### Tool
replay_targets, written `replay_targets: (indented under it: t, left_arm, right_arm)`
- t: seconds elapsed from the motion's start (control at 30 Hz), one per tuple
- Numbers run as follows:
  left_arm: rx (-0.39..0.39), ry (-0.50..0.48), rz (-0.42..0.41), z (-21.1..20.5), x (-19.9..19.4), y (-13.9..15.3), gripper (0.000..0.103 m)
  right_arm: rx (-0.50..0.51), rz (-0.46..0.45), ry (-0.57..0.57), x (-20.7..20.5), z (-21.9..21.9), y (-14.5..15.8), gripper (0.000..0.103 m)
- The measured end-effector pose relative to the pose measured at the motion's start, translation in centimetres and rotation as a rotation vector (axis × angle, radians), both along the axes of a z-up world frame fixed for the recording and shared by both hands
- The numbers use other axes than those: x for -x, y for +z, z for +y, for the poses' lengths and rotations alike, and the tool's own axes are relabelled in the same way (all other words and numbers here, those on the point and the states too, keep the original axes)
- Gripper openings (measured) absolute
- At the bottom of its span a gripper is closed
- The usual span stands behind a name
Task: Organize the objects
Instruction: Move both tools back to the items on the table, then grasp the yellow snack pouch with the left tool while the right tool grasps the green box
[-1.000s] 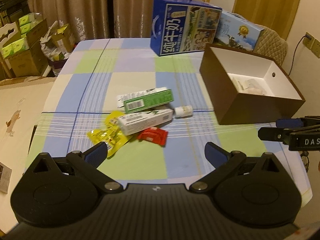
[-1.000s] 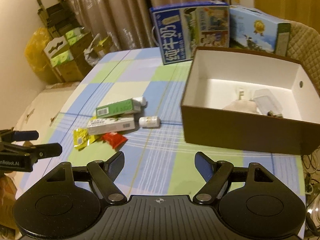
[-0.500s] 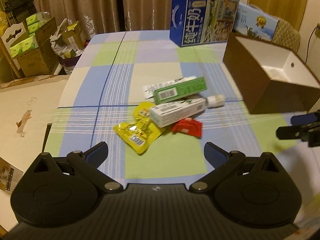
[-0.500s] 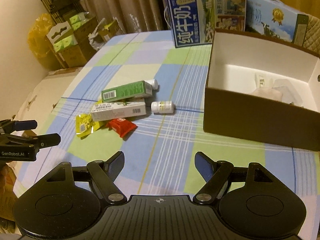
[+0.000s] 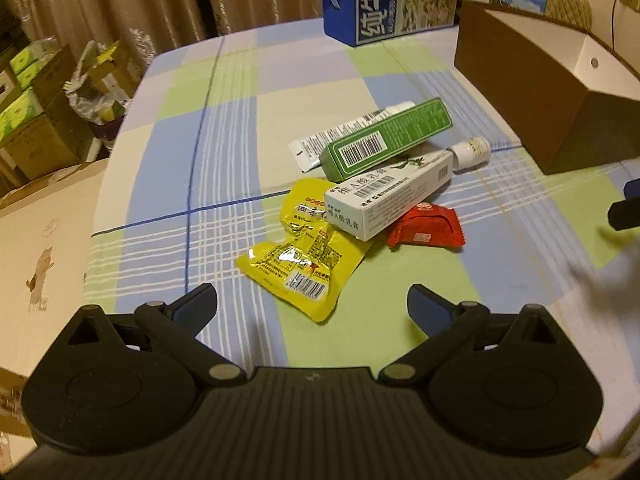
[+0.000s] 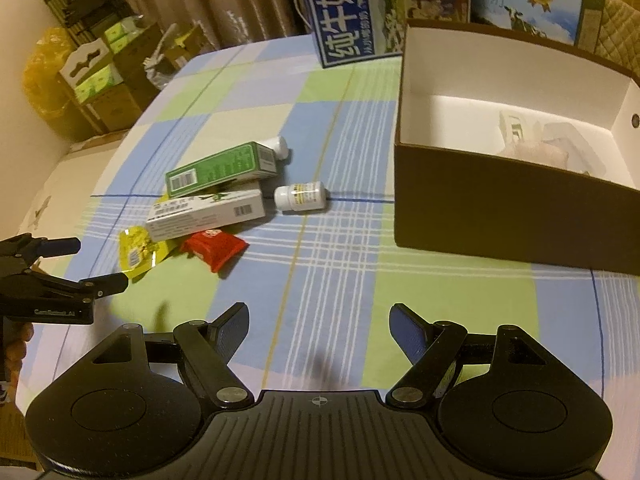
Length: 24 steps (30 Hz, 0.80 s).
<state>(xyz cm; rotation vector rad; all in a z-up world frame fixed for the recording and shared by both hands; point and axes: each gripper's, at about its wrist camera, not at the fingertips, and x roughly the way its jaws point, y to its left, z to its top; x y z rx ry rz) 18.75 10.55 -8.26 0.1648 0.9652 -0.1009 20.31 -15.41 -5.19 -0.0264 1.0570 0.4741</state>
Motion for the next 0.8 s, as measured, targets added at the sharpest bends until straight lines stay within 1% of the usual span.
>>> replay_targets:
  t: [0.37,0.53,0.67,0.8]
  left_arm:
    - [-0.02,-0.108,0.035,-0.1,-4.2,-3.0,0.1]
    - [-0.016,-0.15,0.05,0.1,-5.6,-4.2,0.097]
    - [-0.01,-0.167,0.063,0.2,-6.5,-4.8,0.094]
    - [0.01,-0.181,0.065,0.4,-7.1,-5.1,0.094]
  right_arm:
    - [0.023,0.041,-0.067,-1.4,-0.2,-1.4,0.075]
    - [0.028,0.056,-0.093,-1.9,-0.4,-1.8,0.075]
    - [0.033,0.06,-0.104,-2.2,-0.3,-1.9,0.075]
    - [0.038,0.066,-0.11,-2.5,-0.3,-2.1,0.075]
